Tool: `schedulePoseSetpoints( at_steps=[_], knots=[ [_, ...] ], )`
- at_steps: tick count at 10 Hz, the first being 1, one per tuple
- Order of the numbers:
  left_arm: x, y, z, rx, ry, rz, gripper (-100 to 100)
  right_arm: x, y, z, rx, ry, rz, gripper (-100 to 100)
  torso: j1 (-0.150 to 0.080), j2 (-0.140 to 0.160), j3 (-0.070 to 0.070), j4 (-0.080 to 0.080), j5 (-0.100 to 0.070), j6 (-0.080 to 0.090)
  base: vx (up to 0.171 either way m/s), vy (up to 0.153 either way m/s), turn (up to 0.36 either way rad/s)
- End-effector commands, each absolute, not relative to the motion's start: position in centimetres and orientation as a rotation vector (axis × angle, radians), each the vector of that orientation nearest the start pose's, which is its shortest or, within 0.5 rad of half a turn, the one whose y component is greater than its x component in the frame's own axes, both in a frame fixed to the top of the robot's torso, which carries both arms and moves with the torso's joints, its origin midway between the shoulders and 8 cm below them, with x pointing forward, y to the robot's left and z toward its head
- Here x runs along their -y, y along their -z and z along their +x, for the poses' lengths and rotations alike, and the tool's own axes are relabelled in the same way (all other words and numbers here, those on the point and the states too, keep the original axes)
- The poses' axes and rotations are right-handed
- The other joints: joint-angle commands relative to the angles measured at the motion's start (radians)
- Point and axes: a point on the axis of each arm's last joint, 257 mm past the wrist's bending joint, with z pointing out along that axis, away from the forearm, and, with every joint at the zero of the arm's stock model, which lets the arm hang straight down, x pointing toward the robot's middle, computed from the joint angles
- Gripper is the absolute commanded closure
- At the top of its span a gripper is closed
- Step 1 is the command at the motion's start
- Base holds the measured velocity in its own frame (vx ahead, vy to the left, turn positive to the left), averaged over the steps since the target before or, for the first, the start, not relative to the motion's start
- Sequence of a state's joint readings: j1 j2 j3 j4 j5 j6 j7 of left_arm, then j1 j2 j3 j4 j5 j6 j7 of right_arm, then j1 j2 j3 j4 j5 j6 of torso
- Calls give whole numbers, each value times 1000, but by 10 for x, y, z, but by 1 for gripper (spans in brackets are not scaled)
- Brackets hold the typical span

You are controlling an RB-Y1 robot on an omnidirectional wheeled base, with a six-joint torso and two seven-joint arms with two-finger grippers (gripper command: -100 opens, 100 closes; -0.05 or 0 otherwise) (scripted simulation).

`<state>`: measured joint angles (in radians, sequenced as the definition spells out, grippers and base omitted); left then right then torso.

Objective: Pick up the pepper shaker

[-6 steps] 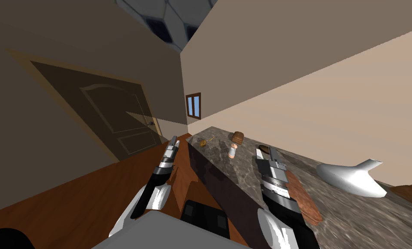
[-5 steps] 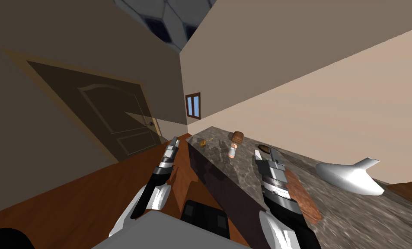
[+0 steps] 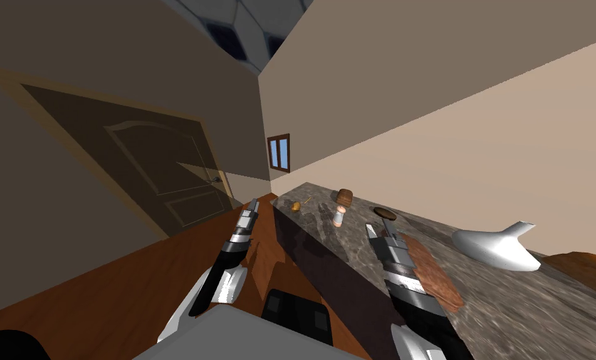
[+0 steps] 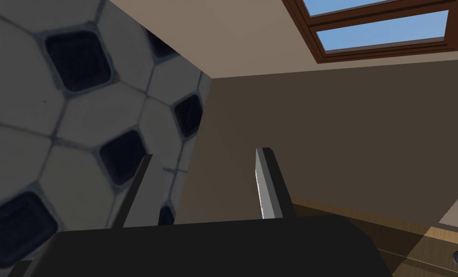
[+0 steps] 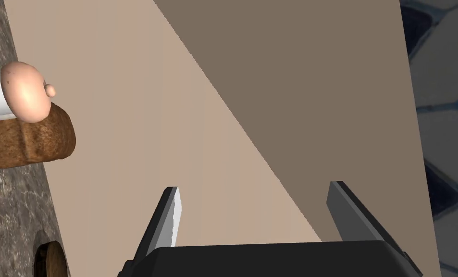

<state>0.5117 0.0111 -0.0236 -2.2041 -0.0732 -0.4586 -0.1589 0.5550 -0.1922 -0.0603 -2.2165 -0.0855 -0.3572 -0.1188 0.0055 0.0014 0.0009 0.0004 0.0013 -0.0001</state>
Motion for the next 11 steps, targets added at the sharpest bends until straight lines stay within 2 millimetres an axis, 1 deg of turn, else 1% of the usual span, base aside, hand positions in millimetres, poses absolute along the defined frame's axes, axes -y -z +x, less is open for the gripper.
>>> schedulePoseSetpoints(
  at_steps=[1,2,3,4,5,6,7,9,10,11],
  knots=[
    [-268,23,365,-795,1101,-636,0,318,75,365,-930,-1289,894,-100,0,0,0,0,0,0,-16,72,-29],
    [-268,23,365,-795,1101,-636,0,317,75,366,-945,-1288,883,-100,-1,0,0,0,0,0,-18,65,-23],
    [-268,23,365,-795,1101,-636,0,325,99,364,-1008,-1269,951,-100,-1,0,0,0,0,0,-14,75,-33],
    [-268,23,365,-795,1101,-636,0,324,99,365,-1031,-1264,937,-100,-1,0,0,0,0,0,-17,64,-31],
    [-268,23,365,-795,1101,-636,0,334,124,360,-1090,-1241,1011,-100,-2,0,0,0,0,0,-26,91,-28],
    [-268,23,365,-795,1101,-636,0,334,126,361,-1119,-1231,1003,-100,0,0,0,0,0,0,-19,78,-28],
    [-268,23,365,-795,1101,-636,0,346,151,353,-1169,-1199,1080,-100,-1,0,0,0,0,0,-19,75,-29],
    [-268,23,365,-795,1101,-636,0,346,155,355,-1219,-1185,1072,-100,-1,0,0,0,0,0,-11,50,-11],
    [-268,23,365,-795,1101,-636,0,361,184,343,-1274,-1138,1166,-100,-3,-1,-1,0,-1,0,-12,66,-15],
    [-268,23,365,-795,1101,-636,0,362,186,344,-1308,-1126,1158,-100,-2,-1,0,0,-1,0,-18,64,-27]
  ],
)
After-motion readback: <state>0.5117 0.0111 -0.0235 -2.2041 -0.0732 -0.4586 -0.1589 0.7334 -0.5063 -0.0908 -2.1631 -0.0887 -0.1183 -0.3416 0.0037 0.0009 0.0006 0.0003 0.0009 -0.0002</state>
